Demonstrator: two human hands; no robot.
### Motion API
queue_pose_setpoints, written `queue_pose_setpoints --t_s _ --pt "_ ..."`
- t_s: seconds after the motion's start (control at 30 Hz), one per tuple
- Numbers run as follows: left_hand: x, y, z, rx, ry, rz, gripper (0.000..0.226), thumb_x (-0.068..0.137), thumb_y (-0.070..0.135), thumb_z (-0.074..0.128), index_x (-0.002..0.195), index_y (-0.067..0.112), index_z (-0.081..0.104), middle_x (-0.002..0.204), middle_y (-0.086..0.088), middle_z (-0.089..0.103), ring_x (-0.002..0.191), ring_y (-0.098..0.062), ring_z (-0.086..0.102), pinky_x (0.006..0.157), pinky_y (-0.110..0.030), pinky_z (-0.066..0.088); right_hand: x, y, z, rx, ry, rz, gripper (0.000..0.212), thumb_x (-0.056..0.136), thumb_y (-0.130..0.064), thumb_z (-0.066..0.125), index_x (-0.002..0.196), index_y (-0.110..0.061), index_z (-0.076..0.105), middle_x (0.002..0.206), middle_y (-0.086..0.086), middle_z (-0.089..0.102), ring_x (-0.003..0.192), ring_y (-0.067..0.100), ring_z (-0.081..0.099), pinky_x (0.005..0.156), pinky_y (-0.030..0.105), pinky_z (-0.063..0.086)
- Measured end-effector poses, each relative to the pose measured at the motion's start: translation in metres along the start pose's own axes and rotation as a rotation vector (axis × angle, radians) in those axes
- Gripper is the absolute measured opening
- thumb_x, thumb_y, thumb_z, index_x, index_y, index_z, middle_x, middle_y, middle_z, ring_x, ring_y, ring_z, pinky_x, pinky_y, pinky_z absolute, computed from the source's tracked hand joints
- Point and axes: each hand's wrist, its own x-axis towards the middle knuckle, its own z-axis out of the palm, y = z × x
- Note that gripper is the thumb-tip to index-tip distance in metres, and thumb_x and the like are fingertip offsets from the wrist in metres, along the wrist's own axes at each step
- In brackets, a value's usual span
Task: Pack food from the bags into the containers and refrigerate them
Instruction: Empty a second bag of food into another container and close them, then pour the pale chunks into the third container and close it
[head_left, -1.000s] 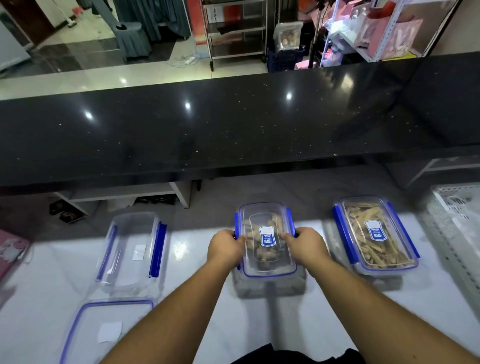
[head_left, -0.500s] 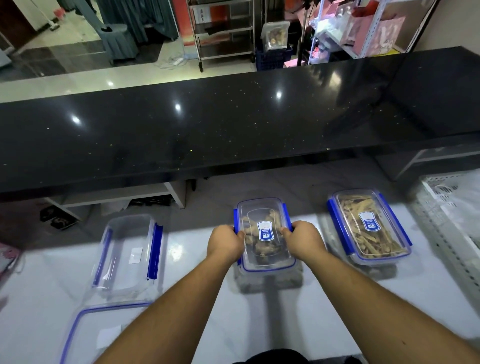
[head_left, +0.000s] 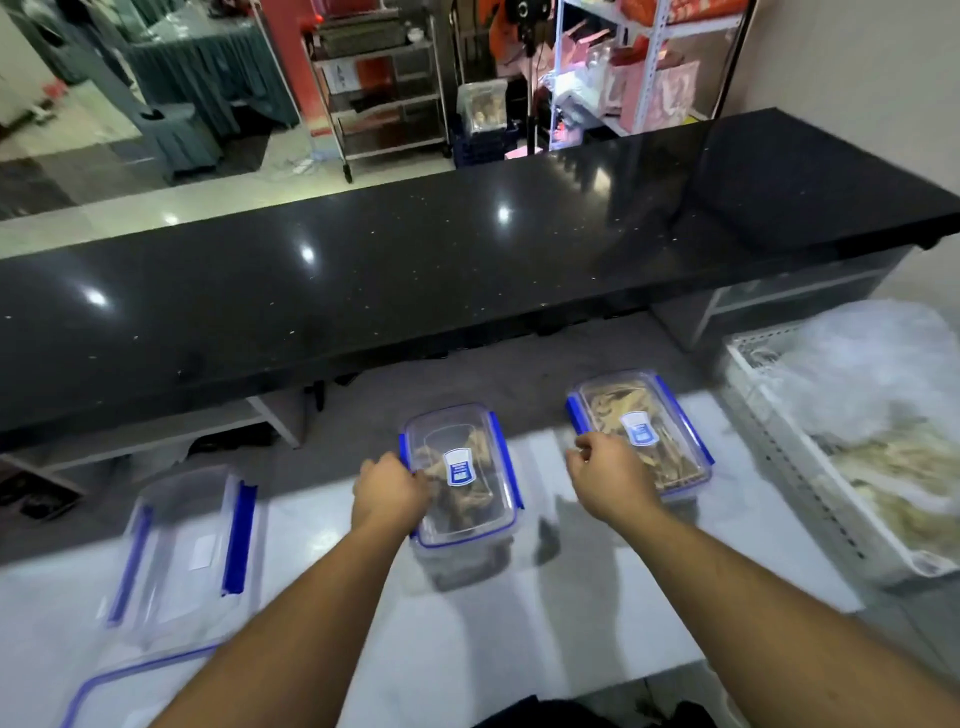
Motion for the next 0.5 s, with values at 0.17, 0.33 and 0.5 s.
queue_pose_setpoints --t_s 0.17,0.33,0.5 --pt "-0.045 0.076 0.026 0.128 0.097 0.28 0.046 0.099 0.031 0.055 0.145 0.021 0.053 0.144 -0.009 0.05 0.129 -0.034 0.05 0.103 -0.046 0.047 -0.005 0.051 -0.056 0.042 0.08 0.012 0.027 0.097 -0.032 0.053 0.115 -0.019 0.069 0.118 0.005 0.068 0.105 0.03 0.065 0.087 0.042 0.055" --pt "-0.103 0.179 0.084 0.169 -0.057 0.569 0.044 0.096 0.029 0.059 0.139 0.024 0.06 0.139 -0.006 0.055 0.128 -0.031 0.055 0.107 -0.041 0.046 -0.016 0.126 -0.118 0.09 0.14 0.03 0.024 0.097 -0.029 0.055 0.113 -0.018 0.069 0.117 0.005 0.068 0.104 0.029 0.064 0.089 0.041 0.054" --pt "-0.163 0.266 0.142 0.19 -0.182 0.765 0.043 0.097 0.03 0.059 0.139 0.024 0.061 0.139 -0.003 0.06 0.129 -0.024 0.057 0.109 -0.037 0.045 -0.034 0.2 -0.169 0.176 0.193 0.091 0.022 0.1 -0.027 0.052 0.109 -0.018 0.071 0.108 0.002 0.07 0.096 0.026 0.064 0.084 0.039 0.055"
